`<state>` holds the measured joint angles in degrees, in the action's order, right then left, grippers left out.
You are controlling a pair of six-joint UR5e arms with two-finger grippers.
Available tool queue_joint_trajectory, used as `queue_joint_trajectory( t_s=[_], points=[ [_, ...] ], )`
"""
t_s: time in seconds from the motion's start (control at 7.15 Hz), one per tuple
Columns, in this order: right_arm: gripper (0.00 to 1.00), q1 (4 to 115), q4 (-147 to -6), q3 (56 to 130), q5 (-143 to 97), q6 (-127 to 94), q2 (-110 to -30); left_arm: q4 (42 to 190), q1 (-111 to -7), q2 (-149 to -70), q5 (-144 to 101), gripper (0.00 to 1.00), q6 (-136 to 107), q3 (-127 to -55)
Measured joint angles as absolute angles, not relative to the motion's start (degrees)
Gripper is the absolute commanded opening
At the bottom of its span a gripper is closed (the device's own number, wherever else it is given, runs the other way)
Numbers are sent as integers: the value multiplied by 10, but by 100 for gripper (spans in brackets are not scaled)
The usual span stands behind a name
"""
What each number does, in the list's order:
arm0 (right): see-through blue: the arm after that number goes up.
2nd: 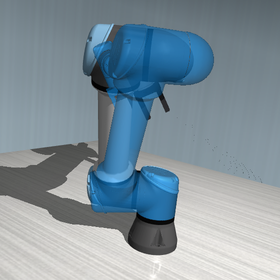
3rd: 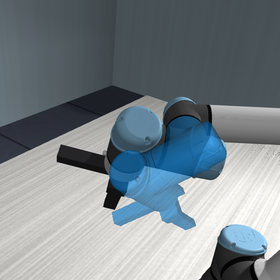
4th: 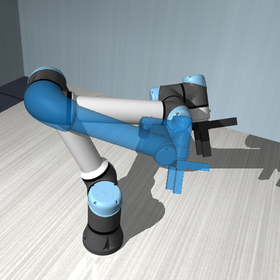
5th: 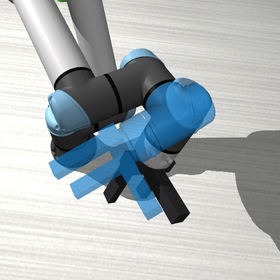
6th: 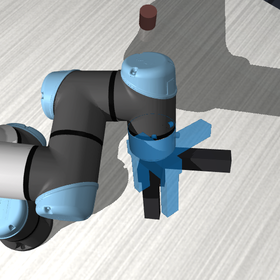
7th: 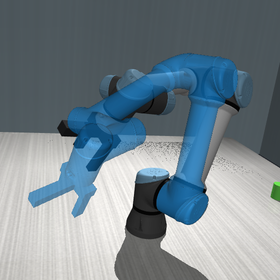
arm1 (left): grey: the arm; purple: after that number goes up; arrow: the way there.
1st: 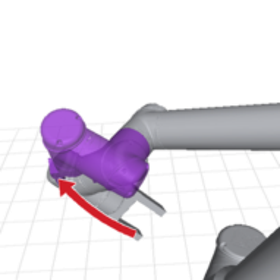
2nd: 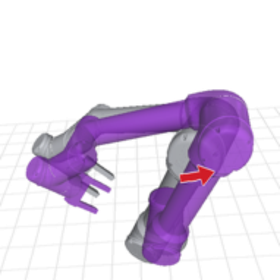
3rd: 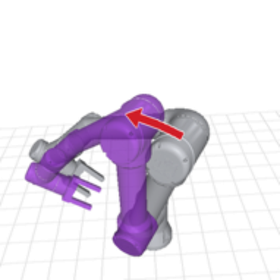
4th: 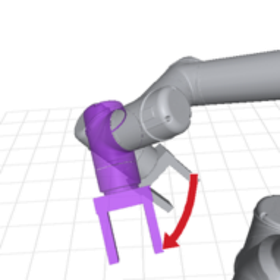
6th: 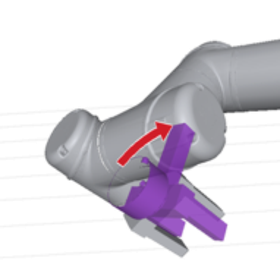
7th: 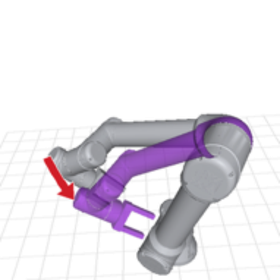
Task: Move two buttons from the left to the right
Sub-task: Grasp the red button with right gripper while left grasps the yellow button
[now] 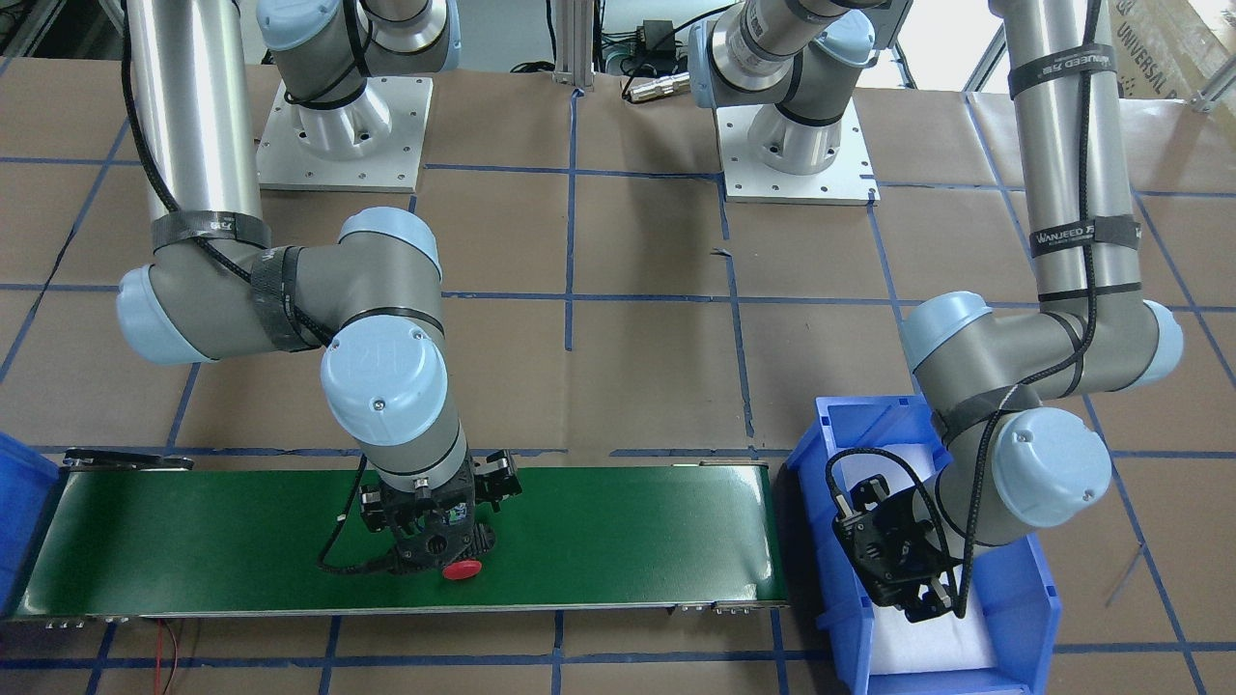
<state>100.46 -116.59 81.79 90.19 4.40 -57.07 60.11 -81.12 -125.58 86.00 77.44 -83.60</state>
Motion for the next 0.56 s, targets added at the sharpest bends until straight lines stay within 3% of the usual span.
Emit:
queue_joint_trajectory(
  t_s=[0.42, 0.56],
  points=[
    [10, 993, -1152, 821, 903, 40, -571, 600, -809, -1252, 862, 71, 774, -836],
    [7, 991, -1141, 821, 904, 40, -571, 600, -808, -1250, 863, 71, 774, -837]
  ],
)
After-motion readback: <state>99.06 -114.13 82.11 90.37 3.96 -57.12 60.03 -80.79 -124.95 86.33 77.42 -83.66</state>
